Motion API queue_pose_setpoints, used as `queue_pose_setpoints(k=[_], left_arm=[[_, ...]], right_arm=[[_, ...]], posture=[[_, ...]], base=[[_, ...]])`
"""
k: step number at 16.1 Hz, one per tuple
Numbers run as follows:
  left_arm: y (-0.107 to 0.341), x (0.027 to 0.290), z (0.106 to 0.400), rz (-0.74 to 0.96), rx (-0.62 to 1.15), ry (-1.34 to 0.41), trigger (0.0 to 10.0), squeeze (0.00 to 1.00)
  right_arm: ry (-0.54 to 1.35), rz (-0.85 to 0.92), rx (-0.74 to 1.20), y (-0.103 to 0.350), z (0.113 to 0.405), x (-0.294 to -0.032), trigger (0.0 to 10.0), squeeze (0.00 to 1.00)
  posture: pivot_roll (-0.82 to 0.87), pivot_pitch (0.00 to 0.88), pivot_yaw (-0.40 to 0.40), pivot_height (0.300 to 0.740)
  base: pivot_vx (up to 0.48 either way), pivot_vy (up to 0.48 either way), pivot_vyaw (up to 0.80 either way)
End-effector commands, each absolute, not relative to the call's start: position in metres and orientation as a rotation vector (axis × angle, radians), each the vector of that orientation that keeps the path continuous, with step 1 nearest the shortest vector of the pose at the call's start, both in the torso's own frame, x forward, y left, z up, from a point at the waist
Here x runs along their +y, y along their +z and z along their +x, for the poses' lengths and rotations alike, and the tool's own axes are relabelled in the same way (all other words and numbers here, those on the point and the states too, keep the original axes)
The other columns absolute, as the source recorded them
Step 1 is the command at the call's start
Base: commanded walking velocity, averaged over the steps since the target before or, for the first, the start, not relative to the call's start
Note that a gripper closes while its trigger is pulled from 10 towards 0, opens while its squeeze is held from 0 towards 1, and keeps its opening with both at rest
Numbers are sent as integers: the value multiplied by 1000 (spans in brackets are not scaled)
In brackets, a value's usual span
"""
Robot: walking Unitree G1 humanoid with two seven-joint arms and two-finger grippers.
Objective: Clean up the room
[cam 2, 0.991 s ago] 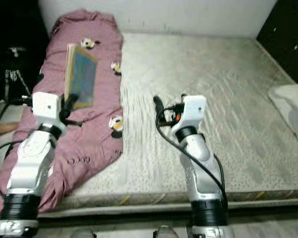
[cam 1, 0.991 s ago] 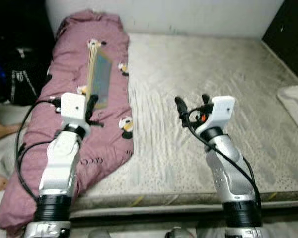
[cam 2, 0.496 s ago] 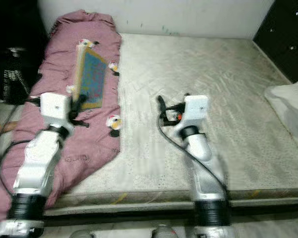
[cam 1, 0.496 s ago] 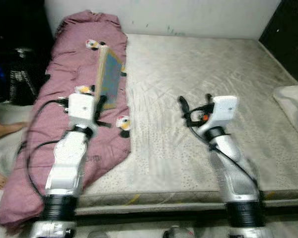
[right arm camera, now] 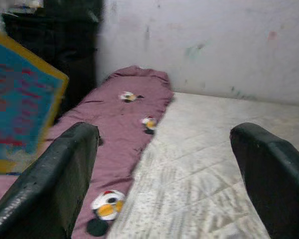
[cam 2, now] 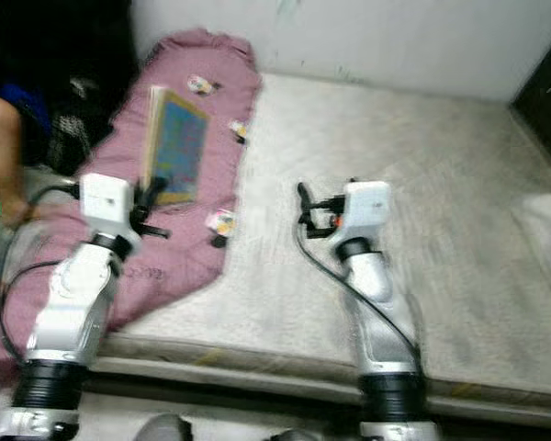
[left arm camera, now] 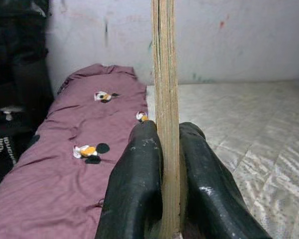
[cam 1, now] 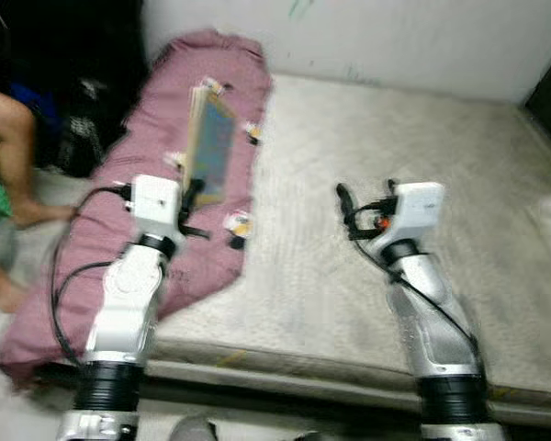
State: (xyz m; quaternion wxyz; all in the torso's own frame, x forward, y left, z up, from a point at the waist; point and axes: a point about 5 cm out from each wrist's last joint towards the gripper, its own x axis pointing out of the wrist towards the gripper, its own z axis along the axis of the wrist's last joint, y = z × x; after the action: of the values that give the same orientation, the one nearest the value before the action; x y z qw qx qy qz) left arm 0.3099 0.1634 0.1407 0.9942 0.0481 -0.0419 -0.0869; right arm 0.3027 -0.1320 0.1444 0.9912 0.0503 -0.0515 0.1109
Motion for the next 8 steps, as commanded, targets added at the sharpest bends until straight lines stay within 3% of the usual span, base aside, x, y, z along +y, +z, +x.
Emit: queue_pose_setpoints(k=[1, 8], left_arm=[[154, 159, 312, 85, -146, -188, 10000, 0], [153, 157, 313, 80, -146, -199, 10000, 0]], right_arm=[[191, 86, -109, 146, 303, -141, 10000, 0], [192, 90, -100, 145, 304, -142, 10000, 0]], posture=[[-20, 0, -39, 740], [-21, 0, -42, 740]], base=[[0, -420, 0], [0, -385, 0]])
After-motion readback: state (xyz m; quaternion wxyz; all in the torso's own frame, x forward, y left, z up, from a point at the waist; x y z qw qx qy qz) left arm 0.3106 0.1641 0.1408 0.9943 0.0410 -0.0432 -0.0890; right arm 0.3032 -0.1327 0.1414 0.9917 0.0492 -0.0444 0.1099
